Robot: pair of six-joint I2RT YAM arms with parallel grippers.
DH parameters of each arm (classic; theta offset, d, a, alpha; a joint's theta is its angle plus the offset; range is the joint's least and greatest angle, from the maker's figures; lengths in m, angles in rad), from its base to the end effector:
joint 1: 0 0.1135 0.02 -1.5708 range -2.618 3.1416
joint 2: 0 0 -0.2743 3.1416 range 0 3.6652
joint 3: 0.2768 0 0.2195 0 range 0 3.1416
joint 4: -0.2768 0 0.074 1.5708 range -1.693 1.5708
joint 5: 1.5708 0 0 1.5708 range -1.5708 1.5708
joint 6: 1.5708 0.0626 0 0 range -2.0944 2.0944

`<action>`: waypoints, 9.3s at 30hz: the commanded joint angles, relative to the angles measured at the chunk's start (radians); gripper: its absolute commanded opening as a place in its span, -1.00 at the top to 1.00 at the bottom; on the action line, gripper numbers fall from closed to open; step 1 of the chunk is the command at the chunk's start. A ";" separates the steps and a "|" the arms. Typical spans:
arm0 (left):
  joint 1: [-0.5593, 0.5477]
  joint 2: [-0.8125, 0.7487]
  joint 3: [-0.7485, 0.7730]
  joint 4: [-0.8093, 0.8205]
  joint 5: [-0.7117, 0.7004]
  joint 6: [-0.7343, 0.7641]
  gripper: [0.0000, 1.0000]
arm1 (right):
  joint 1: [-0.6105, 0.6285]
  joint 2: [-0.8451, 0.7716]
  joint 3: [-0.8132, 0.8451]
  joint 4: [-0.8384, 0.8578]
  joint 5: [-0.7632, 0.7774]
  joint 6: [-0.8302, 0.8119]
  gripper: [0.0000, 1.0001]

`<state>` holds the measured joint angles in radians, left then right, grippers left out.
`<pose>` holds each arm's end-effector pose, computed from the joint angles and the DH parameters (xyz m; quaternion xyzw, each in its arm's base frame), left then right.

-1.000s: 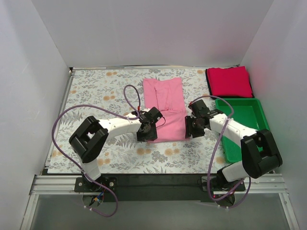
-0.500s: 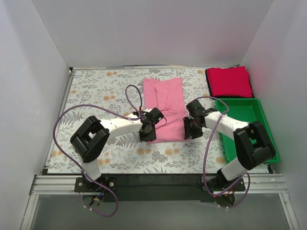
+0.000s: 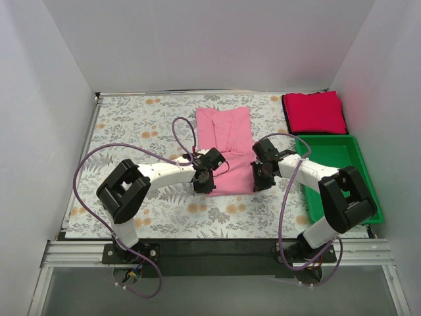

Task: Fold and stack the t-shirts
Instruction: Fold the tshirt, then neatly place the folded tshirt to the corner

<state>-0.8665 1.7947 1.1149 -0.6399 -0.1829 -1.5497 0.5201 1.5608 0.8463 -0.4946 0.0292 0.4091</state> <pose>0.2136 -0.2338 0.1636 -0.3417 0.9271 -0.0844 0.1289 0.2303 0.1298 0.1670 -0.0519 0.9822 0.0677 0.1672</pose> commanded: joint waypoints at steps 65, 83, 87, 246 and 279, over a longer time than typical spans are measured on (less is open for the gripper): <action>0.342 -0.095 0.163 0.038 -0.023 0.231 1.00 | -0.060 0.315 0.838 -0.388 0.037 -0.299 0.97; 0.356 0.045 0.094 0.246 -0.113 0.234 1.00 | -0.089 0.386 0.640 -0.119 0.066 -0.299 0.97; 0.356 0.049 0.085 0.267 -0.116 0.244 0.92 | -0.092 0.377 0.606 -0.088 0.072 -0.282 0.92; 0.343 -0.295 -0.380 0.571 0.347 0.132 0.44 | -0.175 0.166 -0.010 0.597 -0.773 -0.061 0.39; 0.078 -0.416 -0.156 0.388 -0.024 0.574 -0.47 | -0.279 -0.521 0.102 0.090 -0.046 -0.181 -0.69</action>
<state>-0.7334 1.3502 0.9081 -0.2668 -0.1463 -1.0931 0.2478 1.0786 0.9360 -0.3466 -0.1291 0.2050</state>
